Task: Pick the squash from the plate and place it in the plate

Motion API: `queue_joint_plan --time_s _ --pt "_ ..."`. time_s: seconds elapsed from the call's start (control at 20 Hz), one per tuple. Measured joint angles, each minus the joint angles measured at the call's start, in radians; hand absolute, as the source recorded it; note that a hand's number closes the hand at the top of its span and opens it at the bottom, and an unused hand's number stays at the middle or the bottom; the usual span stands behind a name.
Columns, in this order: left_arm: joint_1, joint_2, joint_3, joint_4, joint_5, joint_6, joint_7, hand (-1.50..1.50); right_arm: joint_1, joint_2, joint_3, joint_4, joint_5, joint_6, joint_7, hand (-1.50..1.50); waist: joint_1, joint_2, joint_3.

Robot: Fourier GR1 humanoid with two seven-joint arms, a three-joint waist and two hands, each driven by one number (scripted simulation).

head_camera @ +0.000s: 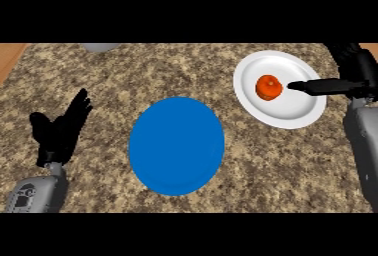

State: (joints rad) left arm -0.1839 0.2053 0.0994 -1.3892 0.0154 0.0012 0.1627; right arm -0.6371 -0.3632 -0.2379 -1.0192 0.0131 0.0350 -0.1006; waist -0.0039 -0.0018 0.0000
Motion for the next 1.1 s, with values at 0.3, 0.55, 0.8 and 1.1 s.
queue_joint_plan --time_s 0.3,0.55,0.8,1.1 --pt "0.044 -0.004 -0.007 -0.057 -0.001 -0.022 0.015 0.00 0.022 -0.054 -0.039 0.053 -0.024 0.055 -0.083 -1.50 0.007 0.002 0.000" --pt "0.026 -0.015 0.003 -0.030 -0.005 -0.017 0.005 0.00 0.047 -0.103 -0.068 0.110 -0.034 0.098 -0.147 -1.50 0.007 0.002 0.000" --pt "0.059 -0.028 -0.002 -0.061 -0.011 -0.017 0.006 0.00 0.066 -0.146 -0.089 0.139 -0.038 0.121 -0.177 -1.50 0.009 0.002 0.000" --pt "0.029 -0.026 0.006 -0.050 -0.020 -0.016 0.017 0.00 0.089 -0.186 -0.089 0.199 -0.014 0.139 -0.221 -1.50 0.008 0.003 0.000"
